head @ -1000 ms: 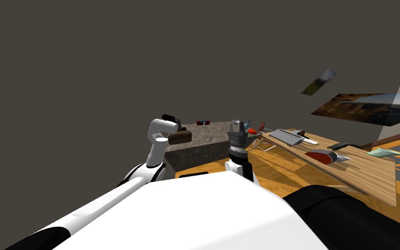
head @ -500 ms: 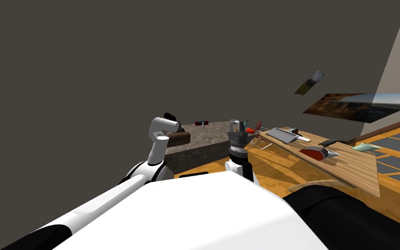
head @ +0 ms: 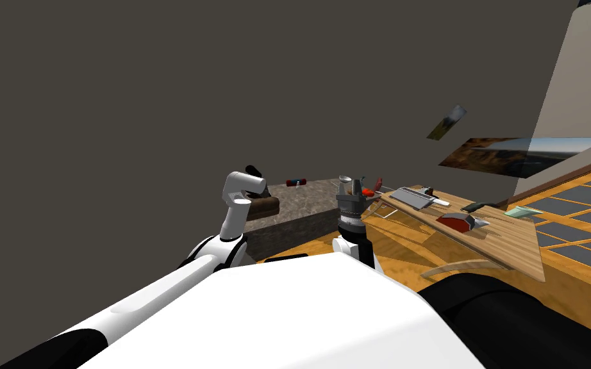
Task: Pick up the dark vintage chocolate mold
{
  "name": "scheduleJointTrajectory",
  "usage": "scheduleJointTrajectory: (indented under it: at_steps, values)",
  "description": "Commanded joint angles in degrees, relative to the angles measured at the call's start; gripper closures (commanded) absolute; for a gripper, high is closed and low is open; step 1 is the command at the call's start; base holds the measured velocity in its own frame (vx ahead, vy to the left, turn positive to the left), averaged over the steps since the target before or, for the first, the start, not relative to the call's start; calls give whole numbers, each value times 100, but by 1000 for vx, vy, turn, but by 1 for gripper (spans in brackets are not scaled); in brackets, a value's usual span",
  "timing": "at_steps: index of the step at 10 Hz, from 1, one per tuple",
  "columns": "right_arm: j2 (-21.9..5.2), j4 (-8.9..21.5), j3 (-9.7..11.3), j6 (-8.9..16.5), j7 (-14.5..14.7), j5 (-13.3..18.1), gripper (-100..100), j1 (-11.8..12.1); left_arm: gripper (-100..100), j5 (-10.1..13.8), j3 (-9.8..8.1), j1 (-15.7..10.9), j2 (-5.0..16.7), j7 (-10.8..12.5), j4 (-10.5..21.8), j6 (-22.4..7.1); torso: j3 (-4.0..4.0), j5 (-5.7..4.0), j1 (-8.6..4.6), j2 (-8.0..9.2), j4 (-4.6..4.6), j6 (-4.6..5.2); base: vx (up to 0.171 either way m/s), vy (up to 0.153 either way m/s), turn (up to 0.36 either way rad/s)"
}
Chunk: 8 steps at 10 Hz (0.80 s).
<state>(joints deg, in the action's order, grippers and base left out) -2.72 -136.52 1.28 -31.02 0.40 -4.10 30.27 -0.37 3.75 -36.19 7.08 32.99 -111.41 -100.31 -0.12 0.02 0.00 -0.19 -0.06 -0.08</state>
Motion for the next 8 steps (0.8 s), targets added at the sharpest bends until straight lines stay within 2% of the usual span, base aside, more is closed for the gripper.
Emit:
scheduleJointTrajectory:
  at_steps: [1,4,5,6,7,8]
  values:
    - [0,0,0,0,0,0,0,0,-100,23,5,-7,-1,63,65,-200,0,0,0,0,0,0,46,2,-51]
    - [0,0,0,0,0,0,0,0,-100,63,20,62,-19,143,208,-468,0,-1,-4,0,0,0,49,0,-48]
    - [0,0,0,0,0,0,0,0,-100,54,20,55,-15,130,198,-389,1,0,-2,2,0,-1,17,2,-1]
    - [0,0,0,0,0,0,0,0,0,56,21,60,-16,134,201,-407,6,0,-2,10,2,0,0,0,0]
    - [0,0,0,0,0,0,0,0,-100,48,3,102,-27,97,346,-214,9,-1,-3,16,4,0,13,-4,7]
    - [0,0,0,0,0,0,0,0,-100,44,-6,123,-33,79,419,-118,8,-1,-4,14,3,0,16,-7,5]
